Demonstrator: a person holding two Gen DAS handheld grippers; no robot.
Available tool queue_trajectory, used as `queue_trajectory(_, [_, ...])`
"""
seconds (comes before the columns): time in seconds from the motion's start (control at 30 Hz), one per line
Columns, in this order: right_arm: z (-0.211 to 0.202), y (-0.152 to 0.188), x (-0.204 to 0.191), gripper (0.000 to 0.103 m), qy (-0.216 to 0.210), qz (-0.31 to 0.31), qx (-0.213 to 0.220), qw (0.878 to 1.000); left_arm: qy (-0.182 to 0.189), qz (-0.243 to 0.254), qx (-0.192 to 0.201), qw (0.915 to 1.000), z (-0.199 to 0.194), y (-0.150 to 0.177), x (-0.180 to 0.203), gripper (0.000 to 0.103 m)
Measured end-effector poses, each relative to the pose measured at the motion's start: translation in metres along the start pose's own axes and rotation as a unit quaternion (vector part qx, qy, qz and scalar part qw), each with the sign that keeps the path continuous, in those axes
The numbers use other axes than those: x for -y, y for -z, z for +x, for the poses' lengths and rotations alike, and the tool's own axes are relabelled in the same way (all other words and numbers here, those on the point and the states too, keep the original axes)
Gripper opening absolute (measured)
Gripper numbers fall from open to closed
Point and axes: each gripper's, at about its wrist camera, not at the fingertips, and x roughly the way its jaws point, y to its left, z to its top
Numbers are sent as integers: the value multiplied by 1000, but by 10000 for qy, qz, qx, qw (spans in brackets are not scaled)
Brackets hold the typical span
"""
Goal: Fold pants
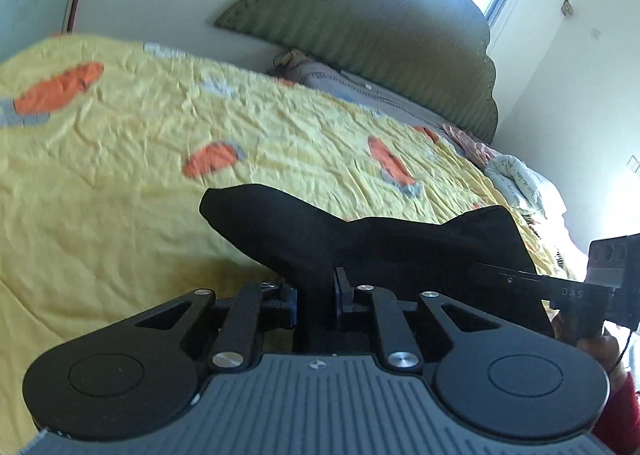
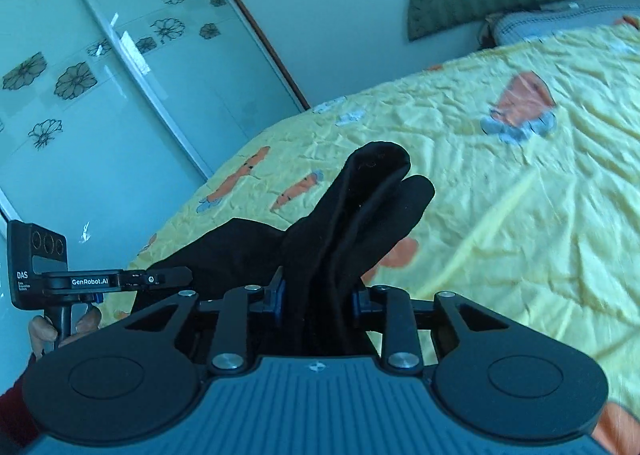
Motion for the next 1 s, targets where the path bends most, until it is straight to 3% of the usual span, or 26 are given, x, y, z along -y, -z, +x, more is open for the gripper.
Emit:
queue_trajectory(0.17, [48,-43,-15,28,-61,-371,196,9991,-600,261,414,9970,5,-55,-19,18])
queue_trajectory(0.27, [84,-65,-7,28,7,-227,223,9995,-871,180,304,9956,26,-75,-41,18])
queue_trajectory(0.33, [110,-71,3,29,133,-71,49,9999,-952,-41,1,9955,50,-78,-62,17])
queue_trajectory(0.4, [138,-68,15,35,471,106,-350,9982,-1094,-204,-367,9931,76,-69,-80,17])
queue_trajectory(0.47, [155,-61,22,51,909,107,-614,9939,-1327,-55,-385,9904,87,-57,-86,17])
queue_trajectory(0.5, [155,-59,26,54,941,143,-629,9935,-1325,33,-311,9907,86,-52,-85,20])
queue_trajectory(0.57, [142,-56,31,55,877,348,-475,9944,-1370,149,-171,9903,77,-46,-81,36])
queue_trajectory(0.63, [122,-55,27,54,1333,277,-178,9905,-1561,284,-75,9873,64,-41,-73,39])
queue_trajectory(0.7, [100,-50,9,56,1926,-213,196,9808,-1784,357,-40,9833,53,-35,-68,49])
queue_trajectory(0.73, [90,-46,-1,56,1871,-496,343,9805,-1836,378,-31,9823,49,-30,-67,51])
queue_trajectory(0.8, [79,-38,-15,56,1293,-776,374,9879,-1920,320,-112,9808,45,-19,-66,56])
queue_trajectory(0.87, [83,-30,-25,58,771,-926,57,9927,-1954,207,-312,9800,52,-10,-71,57])
queue_trajectory(0.9, [92,-27,-27,58,718,-987,-169,9924,-1962,69,-351,9799,55,-8,-75,51])
queue_trajectory(0.93, [104,-24,-29,57,920,-1072,-392,9892,-1916,-196,-368,9806,54,-7,-81,49])
queue_trajectory(1.0, [117,-17,-27,57,1623,-1215,-519,9779,-1610,-760,-470,9829,47,-11,-89,35])
